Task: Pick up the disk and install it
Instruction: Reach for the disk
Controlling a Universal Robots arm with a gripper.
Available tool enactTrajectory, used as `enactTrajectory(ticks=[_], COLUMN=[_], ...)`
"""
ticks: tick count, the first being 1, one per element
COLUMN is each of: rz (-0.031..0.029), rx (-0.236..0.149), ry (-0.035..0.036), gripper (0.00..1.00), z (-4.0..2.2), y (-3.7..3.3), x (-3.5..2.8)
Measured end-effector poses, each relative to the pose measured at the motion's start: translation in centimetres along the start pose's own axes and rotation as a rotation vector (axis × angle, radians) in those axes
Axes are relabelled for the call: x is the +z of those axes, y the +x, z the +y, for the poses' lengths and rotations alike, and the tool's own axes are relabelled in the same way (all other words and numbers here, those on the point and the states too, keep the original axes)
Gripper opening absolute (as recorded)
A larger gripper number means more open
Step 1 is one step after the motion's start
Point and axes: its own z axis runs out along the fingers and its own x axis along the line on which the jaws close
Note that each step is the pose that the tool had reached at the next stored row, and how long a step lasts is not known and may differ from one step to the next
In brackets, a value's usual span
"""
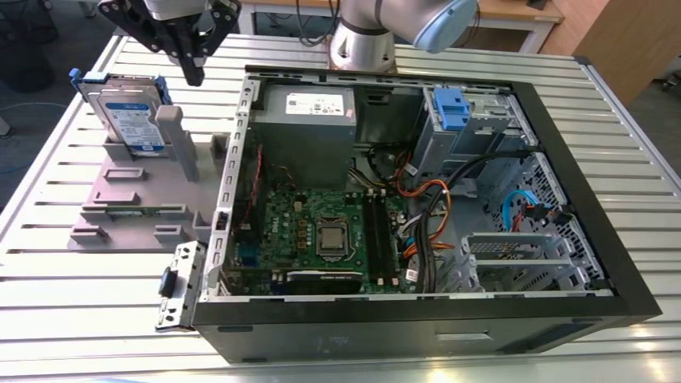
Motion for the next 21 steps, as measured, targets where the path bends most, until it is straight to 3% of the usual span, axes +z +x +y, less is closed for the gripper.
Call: enactTrajectory(ticks=[21], rz=[0.0], rx=[0.0], ry=[0.0], gripper=[0.11], z=[-0.14], y=[1.84], x=[-0.01])
